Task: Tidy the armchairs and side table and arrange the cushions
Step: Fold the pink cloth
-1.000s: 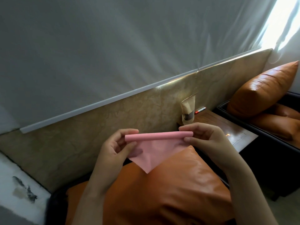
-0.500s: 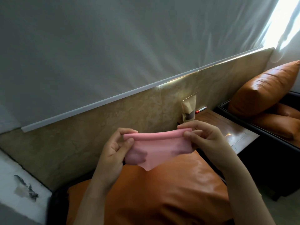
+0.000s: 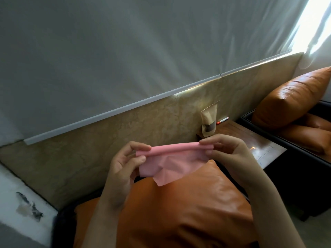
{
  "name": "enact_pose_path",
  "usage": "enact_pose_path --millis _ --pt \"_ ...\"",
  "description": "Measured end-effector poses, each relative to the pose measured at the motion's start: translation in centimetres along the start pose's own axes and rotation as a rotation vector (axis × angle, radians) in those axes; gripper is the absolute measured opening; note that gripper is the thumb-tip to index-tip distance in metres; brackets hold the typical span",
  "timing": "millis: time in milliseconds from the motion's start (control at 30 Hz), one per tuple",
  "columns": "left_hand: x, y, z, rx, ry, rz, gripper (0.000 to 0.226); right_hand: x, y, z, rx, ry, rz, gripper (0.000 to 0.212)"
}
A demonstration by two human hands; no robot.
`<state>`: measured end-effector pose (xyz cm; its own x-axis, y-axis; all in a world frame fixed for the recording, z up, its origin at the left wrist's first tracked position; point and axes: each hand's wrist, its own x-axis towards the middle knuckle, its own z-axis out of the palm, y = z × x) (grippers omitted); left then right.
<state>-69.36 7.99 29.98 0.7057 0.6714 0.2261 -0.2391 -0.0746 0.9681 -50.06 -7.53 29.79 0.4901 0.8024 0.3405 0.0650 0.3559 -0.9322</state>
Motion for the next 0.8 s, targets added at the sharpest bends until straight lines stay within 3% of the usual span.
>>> enact_pose_path --millis 33,133,300,533,800 --pt "-0.02 -0.02 0.02 0.029 0.007 -0.003 0.003 0.02 -0.01 0.03 -0.014 -0.008 0.006 0.025" --pt "-0.12 0.04 0.37 0.12 0.061 0.001 0.006 0.14 0.18 0.06 -0.069 0.021 0.008 0.018" --pt "-0.36 0.72 0.54 0.142 0.027 -0.018 0.035 0.28 0.45 -0.08 -0.094 0.029 0.035 0.03" --pt "0.03 0.54 0.18 0.25 0.0 0.007 0.015 0.45 0.82 -0.11 -0.081 -0.007 0.079 0.02" --pt "0.15 0.21 -0.16 0.271 0.054 -0.009 0.019 0.57 0.75 0.37 -0.144 -0.01 0.116 0.016"
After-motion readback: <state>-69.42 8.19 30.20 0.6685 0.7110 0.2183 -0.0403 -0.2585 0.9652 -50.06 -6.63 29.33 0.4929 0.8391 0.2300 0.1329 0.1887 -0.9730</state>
